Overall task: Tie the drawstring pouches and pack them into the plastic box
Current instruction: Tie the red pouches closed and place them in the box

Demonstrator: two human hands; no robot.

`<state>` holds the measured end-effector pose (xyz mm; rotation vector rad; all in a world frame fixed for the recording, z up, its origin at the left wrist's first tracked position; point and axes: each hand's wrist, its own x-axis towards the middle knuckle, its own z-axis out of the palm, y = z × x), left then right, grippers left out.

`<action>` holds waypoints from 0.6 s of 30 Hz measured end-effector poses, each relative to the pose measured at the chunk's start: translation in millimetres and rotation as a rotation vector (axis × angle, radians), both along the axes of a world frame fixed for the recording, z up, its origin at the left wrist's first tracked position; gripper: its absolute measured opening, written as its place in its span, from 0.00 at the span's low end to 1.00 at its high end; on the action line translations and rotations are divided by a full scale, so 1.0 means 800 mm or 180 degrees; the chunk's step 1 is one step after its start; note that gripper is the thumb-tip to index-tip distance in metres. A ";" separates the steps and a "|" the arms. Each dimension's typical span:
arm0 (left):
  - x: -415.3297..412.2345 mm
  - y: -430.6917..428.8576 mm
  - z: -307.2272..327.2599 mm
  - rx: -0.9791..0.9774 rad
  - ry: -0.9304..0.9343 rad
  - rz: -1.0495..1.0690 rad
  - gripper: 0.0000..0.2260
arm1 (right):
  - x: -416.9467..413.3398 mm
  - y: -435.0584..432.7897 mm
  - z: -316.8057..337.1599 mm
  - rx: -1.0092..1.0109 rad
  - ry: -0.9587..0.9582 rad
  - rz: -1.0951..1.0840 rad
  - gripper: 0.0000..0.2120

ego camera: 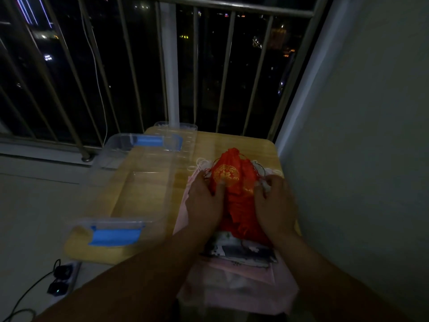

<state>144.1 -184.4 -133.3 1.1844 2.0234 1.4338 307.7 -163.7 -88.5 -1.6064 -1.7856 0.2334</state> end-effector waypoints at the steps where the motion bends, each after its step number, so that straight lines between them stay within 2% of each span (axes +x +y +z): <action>1: -0.001 0.003 0.009 -0.0088 -0.0015 0.0106 0.27 | -0.007 0.006 0.011 -0.0127 0.0094 0.0193 0.14; 5: 0.002 0.006 0.020 -0.0278 0.0024 0.0250 0.21 | -0.041 0.034 0.034 -0.1265 0.0290 0.0657 0.15; 9: 0.000 0.002 0.024 0.0024 -0.0284 -0.0045 0.13 | -0.048 0.041 0.036 -0.1545 0.0669 0.0706 0.13; 11: -0.001 -0.003 0.038 0.0145 -0.0408 -0.0103 0.14 | -0.046 0.034 0.040 -0.1532 0.0908 0.0695 0.08; 13: -0.002 -0.011 0.056 0.0141 -0.0495 -0.0171 0.18 | -0.043 0.020 0.050 -0.1425 0.1396 0.0713 0.07; 15: 0.002 -0.020 0.074 0.0026 -0.0679 -0.0408 0.15 | -0.038 0.000 0.062 -0.1354 0.2144 0.0806 0.07; 17: 0.002 -0.029 0.091 -0.0055 -0.1142 -0.0782 0.11 | -0.035 -0.020 0.069 -0.1359 0.2780 0.0966 0.12; 18: 0.001 -0.033 0.095 -0.0110 -0.1406 -0.0940 0.16 | -0.033 -0.029 0.069 -0.1411 0.3047 0.1071 0.15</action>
